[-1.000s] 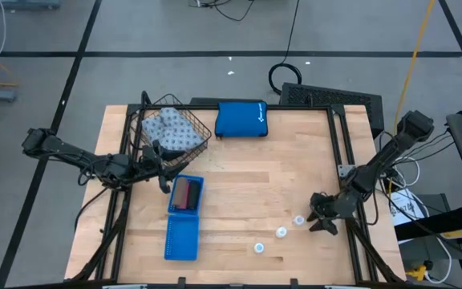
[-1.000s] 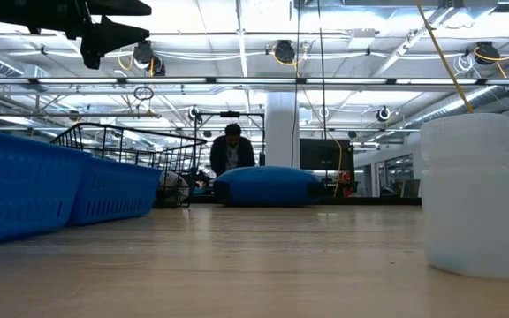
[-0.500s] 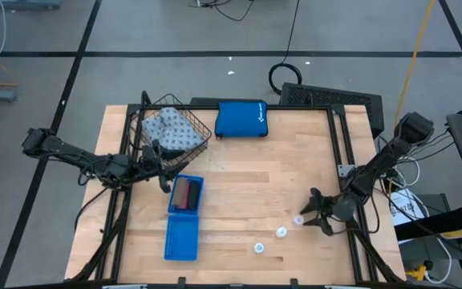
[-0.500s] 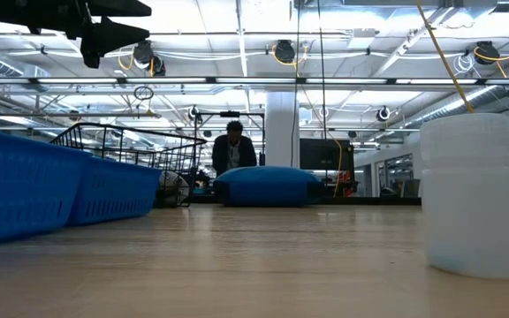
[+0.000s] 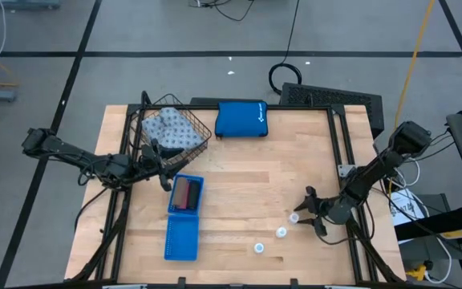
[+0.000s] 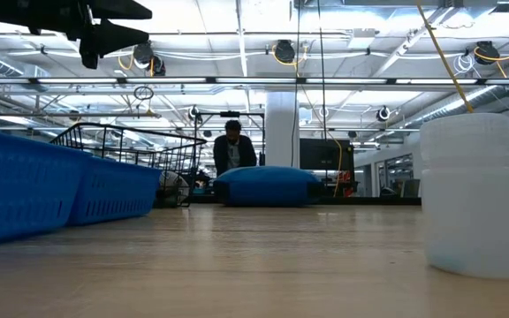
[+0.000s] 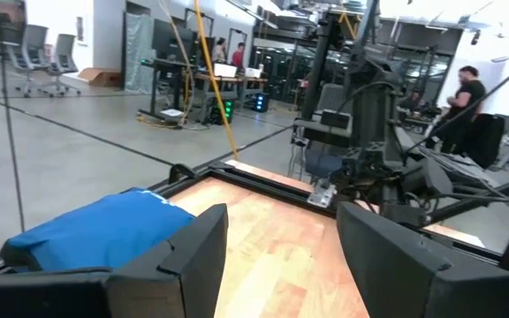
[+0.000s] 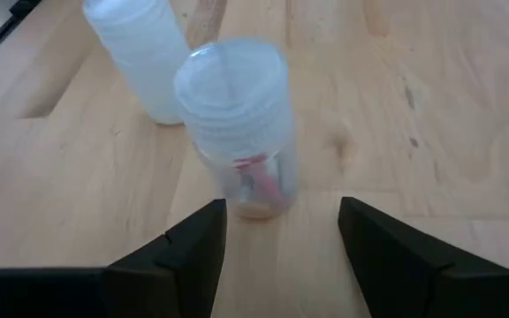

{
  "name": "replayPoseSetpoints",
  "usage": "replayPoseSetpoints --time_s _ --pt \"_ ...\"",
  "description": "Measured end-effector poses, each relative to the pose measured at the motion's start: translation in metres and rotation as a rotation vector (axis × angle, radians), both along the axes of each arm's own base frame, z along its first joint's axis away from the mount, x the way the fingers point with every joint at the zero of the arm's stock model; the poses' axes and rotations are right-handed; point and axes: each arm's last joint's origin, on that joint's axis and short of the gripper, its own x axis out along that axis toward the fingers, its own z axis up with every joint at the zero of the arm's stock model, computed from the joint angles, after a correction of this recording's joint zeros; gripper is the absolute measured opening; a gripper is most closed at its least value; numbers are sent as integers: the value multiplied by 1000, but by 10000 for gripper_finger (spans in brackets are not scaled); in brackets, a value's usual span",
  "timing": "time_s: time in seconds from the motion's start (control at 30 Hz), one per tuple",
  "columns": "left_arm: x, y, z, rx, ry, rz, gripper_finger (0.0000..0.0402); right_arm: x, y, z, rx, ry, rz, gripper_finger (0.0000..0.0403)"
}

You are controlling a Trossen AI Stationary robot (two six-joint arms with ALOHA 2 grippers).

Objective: Pick & place medical supplies in basket/bin
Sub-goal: Put the right white pill bottle into the bottom blue bin

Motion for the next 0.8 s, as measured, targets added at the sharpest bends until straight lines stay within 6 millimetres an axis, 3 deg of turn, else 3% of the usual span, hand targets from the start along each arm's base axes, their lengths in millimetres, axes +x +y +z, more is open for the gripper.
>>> replayPoseSetpoints --time_s 0.3,0.6,0.8 --pt "0 0 0 -2 0 10 223 8 8 0 51 -81 22 214" --pt "0 0 0 -8 -3 11 223 12 9 -6 17 -94 25 245" --pt "0 0 0 -8 -3 12 223 19 6 -7 -26 -108 37 219"
